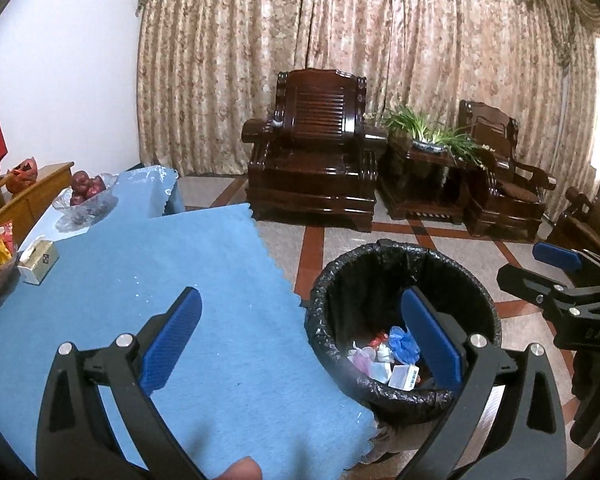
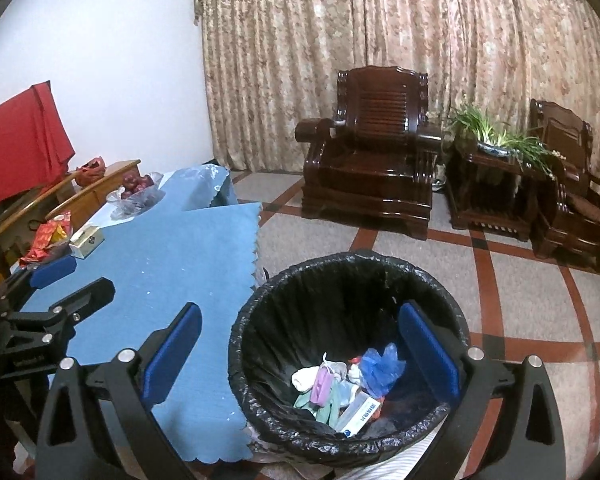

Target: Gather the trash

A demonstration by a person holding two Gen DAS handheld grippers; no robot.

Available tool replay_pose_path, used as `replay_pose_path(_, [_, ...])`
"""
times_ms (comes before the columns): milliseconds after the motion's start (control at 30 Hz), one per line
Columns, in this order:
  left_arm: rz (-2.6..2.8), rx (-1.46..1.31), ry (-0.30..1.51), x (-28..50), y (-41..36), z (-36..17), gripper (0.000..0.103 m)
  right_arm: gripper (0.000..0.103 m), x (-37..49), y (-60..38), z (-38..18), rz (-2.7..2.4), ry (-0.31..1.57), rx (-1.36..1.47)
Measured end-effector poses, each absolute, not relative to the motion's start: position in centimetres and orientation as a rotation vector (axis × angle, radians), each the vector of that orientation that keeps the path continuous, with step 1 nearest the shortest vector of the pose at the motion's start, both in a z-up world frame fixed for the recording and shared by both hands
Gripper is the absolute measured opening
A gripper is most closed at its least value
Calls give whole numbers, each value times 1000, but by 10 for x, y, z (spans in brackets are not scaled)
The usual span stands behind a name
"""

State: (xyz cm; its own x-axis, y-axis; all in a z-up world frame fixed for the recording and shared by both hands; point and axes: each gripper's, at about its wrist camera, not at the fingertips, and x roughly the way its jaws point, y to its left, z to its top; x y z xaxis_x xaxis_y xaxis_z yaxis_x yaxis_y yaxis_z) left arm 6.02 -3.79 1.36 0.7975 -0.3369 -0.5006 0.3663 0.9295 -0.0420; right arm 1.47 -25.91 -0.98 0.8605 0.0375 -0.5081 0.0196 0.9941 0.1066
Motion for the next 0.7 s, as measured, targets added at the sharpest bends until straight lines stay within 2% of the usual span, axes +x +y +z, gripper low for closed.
replay_pose_path(700, [-347,45,482,48,-23,21,97,97,10,-244,-3,36,514,77])
